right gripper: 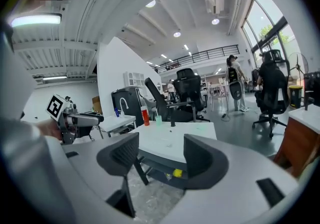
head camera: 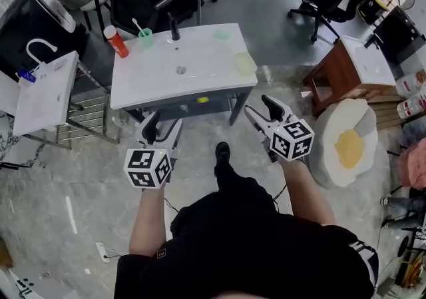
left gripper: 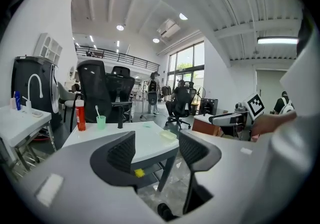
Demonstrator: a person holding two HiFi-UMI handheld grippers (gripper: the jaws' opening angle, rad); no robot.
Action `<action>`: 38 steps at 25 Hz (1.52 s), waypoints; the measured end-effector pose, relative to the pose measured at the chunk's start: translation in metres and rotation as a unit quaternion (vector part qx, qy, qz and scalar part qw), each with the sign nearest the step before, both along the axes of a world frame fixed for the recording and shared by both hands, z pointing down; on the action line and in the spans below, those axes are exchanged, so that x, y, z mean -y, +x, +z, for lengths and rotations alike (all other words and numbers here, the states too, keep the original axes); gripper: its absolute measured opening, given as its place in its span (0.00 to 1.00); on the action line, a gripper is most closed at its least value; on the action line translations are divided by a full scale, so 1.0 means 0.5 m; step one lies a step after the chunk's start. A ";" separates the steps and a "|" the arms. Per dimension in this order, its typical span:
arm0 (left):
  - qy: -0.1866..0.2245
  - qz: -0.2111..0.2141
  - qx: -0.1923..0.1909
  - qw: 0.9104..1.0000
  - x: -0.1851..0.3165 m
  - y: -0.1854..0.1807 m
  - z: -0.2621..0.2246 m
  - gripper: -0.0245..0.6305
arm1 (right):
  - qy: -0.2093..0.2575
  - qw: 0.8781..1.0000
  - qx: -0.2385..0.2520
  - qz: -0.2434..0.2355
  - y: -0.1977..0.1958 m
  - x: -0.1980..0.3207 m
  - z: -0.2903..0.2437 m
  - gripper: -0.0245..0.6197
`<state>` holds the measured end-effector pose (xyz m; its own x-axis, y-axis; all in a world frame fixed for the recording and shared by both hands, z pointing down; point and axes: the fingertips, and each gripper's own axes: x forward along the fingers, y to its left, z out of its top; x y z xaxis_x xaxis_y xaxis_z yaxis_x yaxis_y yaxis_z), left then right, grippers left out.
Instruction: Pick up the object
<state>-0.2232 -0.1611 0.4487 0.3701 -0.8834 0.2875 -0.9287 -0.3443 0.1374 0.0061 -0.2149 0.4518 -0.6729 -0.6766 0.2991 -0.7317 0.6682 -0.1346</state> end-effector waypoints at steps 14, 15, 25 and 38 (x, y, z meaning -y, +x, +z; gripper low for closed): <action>-0.050 0.001 0.018 0.999 0.395 0.033 0.040 0.46 | -0.062 0.998 -0.019 0.006 0.045 0.398 0.133 0.43; -0.050 0.005 0.022 0.998 0.416 0.038 0.039 0.46 | -0.067 0.997 -0.022 0.009 0.051 0.418 0.144 0.43; -0.068 0.053 0.000 0.996 0.562 0.087 0.080 0.46 | -0.137 0.987 -0.087 0.019 0.090 0.536 0.265 0.43; -0.104 0.104 -0.002 0.989 0.631 0.122 0.143 0.45 | -0.273 0.956 -0.106 -0.008 0.119 0.632 0.450 0.43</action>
<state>-0.1624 -0.4765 0.5200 0.5394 -0.7100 0.4528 -0.8399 -0.4923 0.2287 0.0653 -0.5310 0.6767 -0.5675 -0.3704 0.7354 -0.7711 0.5522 -0.3170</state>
